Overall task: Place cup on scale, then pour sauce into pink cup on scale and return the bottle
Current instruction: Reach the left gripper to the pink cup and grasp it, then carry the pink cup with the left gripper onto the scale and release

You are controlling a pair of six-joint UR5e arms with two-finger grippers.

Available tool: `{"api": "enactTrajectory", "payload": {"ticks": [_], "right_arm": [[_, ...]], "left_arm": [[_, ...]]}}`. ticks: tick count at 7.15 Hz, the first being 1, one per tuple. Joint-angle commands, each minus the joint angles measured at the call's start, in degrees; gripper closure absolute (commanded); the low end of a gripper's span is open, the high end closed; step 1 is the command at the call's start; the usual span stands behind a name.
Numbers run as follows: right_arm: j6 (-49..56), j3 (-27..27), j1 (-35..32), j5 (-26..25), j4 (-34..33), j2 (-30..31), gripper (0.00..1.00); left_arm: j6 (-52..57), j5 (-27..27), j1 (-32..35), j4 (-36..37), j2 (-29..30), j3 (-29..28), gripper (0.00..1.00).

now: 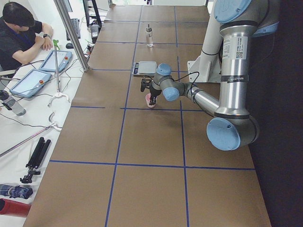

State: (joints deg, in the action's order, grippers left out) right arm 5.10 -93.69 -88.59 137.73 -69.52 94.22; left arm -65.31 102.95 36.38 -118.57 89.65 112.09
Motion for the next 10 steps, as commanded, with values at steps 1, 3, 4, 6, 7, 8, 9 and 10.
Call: {"api": "enactTrajectory", "payload": {"ticks": [1,3,4,6,7,8,9,10], "right_arm": [[0.0,0.0,0.0,0.0,0.0,0.0,0.00],[0.0,0.0,0.0,0.0,0.0,0.0,0.00],[0.0,0.0,0.0,0.1,0.0,0.0,0.00],[-0.1,0.0,0.0,0.1,0.0,0.0,0.00],[-0.9,0.0,0.0,0.3,0.0,0.0,0.00],[-1.5,-0.1,0.0,0.7,0.0,-0.1,0.00],[-2.0,-0.5,0.0,0.7,0.0,-0.1,0.00],[-2.6,-0.6,0.0,0.7,0.0,-0.1,0.00]], "left_arm": [[0.4,0.1,-0.1,0.3,0.2,0.4,1.00],[6.1,0.6,1.3,14.7,6.1,5.9,1.00],[6.2,0.6,1.6,23.9,15.0,6.2,1.00],[2.8,1.9,1.0,32.7,34.1,-1.7,1.00],[-3.4,2.5,-0.6,30.6,42.7,-11.4,1.00],[-5.9,2.3,-2.8,26.8,48.2,-19.4,1.00],[-6.5,2.2,-3.8,23.4,49.7,-23.2,1.00],[-6.4,2.0,-4.6,22.9,49.8,-23.8,1.00]]}}
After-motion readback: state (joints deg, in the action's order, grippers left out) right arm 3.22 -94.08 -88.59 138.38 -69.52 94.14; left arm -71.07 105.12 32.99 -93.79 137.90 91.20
